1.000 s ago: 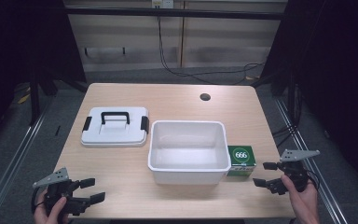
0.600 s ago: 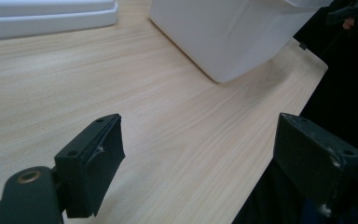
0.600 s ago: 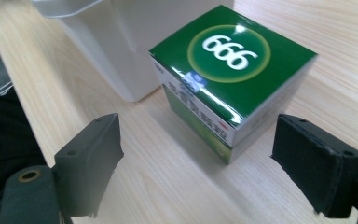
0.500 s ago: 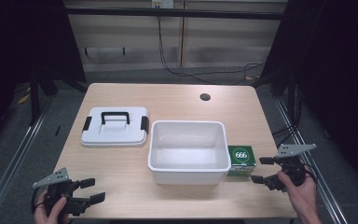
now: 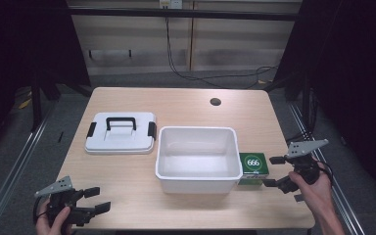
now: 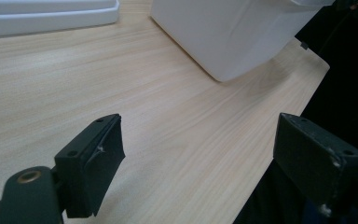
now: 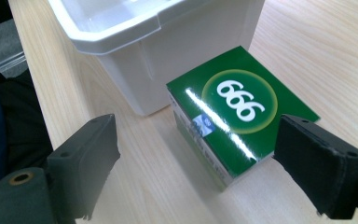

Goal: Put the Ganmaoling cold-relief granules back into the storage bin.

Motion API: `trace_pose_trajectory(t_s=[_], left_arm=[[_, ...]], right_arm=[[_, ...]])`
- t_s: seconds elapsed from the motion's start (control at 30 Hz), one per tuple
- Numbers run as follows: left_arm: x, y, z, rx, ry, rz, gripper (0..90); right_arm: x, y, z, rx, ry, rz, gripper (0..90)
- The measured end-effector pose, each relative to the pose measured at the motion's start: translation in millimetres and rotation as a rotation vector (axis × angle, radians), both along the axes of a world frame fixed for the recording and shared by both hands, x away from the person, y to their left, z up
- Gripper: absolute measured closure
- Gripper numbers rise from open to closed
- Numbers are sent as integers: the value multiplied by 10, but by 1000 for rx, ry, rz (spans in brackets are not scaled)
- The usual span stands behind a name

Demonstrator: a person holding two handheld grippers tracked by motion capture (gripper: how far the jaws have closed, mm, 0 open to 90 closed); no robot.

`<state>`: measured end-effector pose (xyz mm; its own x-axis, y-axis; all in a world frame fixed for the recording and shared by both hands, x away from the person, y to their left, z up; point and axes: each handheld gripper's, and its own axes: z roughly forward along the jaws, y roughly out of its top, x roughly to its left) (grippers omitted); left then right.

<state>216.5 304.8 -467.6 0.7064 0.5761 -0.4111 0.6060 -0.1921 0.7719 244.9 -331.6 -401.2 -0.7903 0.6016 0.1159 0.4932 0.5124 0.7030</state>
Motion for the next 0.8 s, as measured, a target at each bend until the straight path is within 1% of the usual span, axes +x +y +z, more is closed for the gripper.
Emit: trace_pose_trajectory(t_s=[0.1, 0.13, 0.17, 0.27, 0.3, 0.4, 0.5, 0.6, 0.63, 0.67, 0.73, 0.77, 0.8], left_arm=[[2, -2, -3, 0, 2, 1, 160], [2, -2, -3, 0, 2, 1, 160], [0, 0, -1, 2, 0, 0, 160], [0, -1, 0, 0, 1, 1, 160], [0, -1, -1, 1, 1, 0, 160], [1, -6, -3, 1, 3, -1, 160], [1, -2, -2, 3, 0, 1, 160], [1, -4, -4, 2, 2, 2, 160], [4, -6, -4, 7, 0, -2, 160], [3, -8, -5, 5, 2, -1, 160], [3, -8, -6, 4, 2, -1, 160], [2, -6, -6, 4, 1, 0, 160], [1, -5, -6, 2, 2, 0, 160]], right_arm=[[82, 37, 10, 3, 7, 28, 129], [82, 37, 10, 3, 7, 28, 129], [132, 74, 20, -15, 15, 51, 130], [183, 110, 45, 5, 27, 74, 136], [198, 119, 59, 5, 33, 80, 139], [235, 135, 90, -16, 33, 95, 139], [271, 142, 104, -54, 40, 111, 135], [292, 143, 107, -64, 45, 122, 132], [319, 155, 113, -89, 46, 142, 130], [331, 164, 119, -104, 48, 154, 129], [344, 180, 123, -108, 53, 163, 125], [370, 201, 145, -133, 45, 176, 118], [380, 210, 151, -133, 40, 183, 104]])
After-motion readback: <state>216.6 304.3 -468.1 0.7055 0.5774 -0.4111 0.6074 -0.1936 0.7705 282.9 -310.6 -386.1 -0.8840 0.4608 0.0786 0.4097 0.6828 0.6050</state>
